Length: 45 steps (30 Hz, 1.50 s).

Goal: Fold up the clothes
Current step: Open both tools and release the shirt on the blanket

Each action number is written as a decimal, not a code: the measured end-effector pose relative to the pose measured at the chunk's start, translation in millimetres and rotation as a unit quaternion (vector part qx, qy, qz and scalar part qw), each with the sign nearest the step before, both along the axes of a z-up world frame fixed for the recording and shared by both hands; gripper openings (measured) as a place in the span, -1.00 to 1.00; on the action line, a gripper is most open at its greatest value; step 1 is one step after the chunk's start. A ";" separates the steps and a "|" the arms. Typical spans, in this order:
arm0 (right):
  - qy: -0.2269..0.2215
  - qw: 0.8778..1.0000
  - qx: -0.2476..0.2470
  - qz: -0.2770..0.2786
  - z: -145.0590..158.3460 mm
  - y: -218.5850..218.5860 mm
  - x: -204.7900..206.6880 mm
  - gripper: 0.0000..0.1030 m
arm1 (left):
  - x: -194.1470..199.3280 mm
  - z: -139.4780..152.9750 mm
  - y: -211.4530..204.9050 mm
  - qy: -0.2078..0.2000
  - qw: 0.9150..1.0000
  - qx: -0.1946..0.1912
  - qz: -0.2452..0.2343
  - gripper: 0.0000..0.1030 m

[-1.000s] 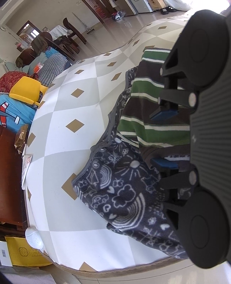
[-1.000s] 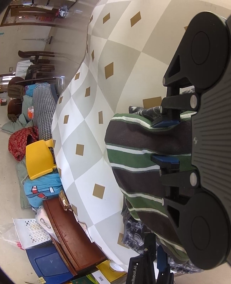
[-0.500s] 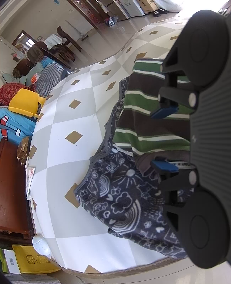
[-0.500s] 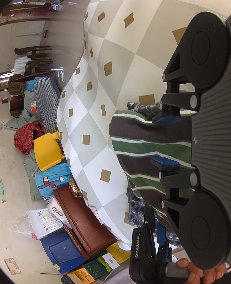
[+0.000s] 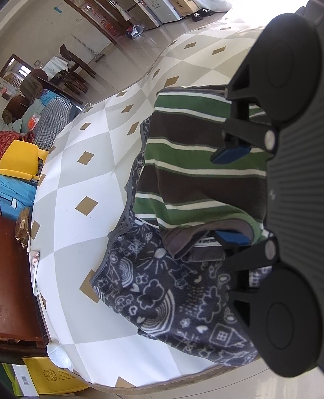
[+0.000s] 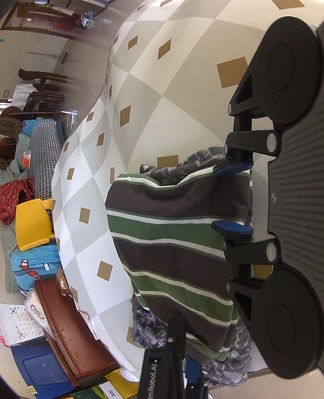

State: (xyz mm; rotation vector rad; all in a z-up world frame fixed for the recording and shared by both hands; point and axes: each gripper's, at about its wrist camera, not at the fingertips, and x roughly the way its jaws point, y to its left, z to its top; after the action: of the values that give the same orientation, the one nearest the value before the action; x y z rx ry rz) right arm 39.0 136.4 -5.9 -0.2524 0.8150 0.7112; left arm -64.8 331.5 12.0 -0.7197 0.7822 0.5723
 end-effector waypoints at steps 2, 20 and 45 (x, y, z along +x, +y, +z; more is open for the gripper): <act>0.013 1.000 0.027 -0.008 4.7 -7.2 3.8 -0.27 | -2.3 1.8 -1.2 -0.004 1.000 -0.001 0.002 0.03; 0.022 0.994 0.104 0.033 25.1 15.2 31.1 -0.25 | 6.6 -2.6 -11.9 -0.032 0.999 -0.020 -0.037 0.33; 0.037 0.998 0.052 -0.007 7.1 18.9 25.6 -0.16 | 14.0 -14.1 -8.2 0.002 0.999 -0.030 -0.021 0.52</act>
State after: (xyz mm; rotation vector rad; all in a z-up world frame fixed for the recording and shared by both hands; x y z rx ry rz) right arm 64.5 155.3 1.3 -0.1270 0.8457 0.7519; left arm -50.8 323.3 -2.1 -0.7554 0.8189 0.5133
